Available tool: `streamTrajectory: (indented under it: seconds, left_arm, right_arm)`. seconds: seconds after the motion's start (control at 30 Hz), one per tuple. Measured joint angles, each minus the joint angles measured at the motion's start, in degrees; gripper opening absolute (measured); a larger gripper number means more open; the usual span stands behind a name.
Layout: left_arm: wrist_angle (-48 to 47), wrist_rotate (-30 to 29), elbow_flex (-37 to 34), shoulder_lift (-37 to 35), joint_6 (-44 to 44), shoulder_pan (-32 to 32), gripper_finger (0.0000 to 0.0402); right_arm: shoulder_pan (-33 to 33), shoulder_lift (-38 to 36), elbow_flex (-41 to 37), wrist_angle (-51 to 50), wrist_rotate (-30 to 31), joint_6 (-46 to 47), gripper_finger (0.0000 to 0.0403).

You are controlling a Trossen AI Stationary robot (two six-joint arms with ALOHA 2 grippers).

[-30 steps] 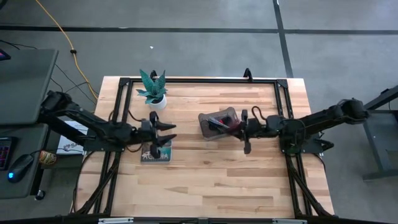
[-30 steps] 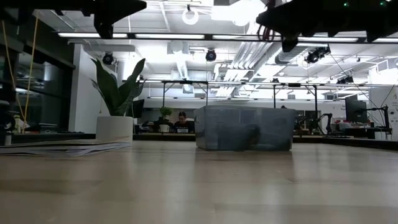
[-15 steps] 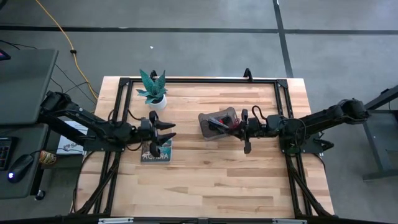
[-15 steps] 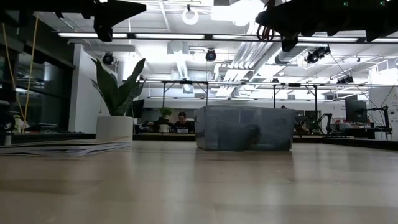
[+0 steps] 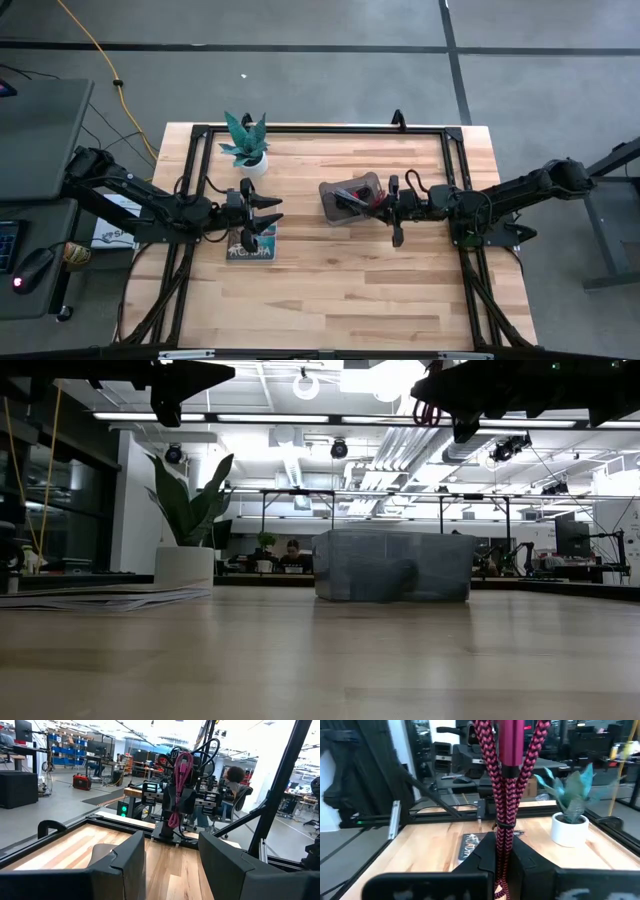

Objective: Pick and place USB-C Cables
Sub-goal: Put the pink USB cable into the black bin

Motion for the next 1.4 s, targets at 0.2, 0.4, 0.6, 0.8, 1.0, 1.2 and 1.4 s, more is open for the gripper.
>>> streamTrajectory:
  seconds: [0.2,0.4,0.6,0.8,1.0,1.2,1.4]
  left_arm:
    - [0.0,0.0,0.0,0.0,0.0,0.0,0.0168]
    - [0.0,0.0,0.0,0.0,0.0,0.0,0.0168]
    - [-0.1,0.0,0.0,0.0,-0.1,0.0,0.0168]
    - [-0.2,0.0,0.0,0.0,-0.4,0.0,0.0168]
    - [-0.3,0.0,0.0,0.0,-0.4,0.0,0.0168]
    - [-0.3,0.0,0.0,0.0,-1.3,0.0,0.0168]
    - [-0.3,0.0,0.0,0.0,-1.5,0.0,0.0168]
  right_arm:
    - [0.0,0.0,2.3,-5.9,12.0,5.3,0.0003]
    - [0.0,4.5,11.2,-26.6,22.8,10.1,0.0003]
    - [-2.6,15.1,18.5,-36.3,24.6,10.1,0.0003]
    - [-4.5,25.1,28.5,-51.8,21.3,11.3,0.0003]
    - [-4.7,31.7,38.9,-69.4,19.5,14.9,0.0003]
    - [-7.0,37.3,47.8,-80.5,13.0,15.0,0.0003]
    - [-10.3,42.9,52.6,-88.4,8.9,13.4,0.0003]
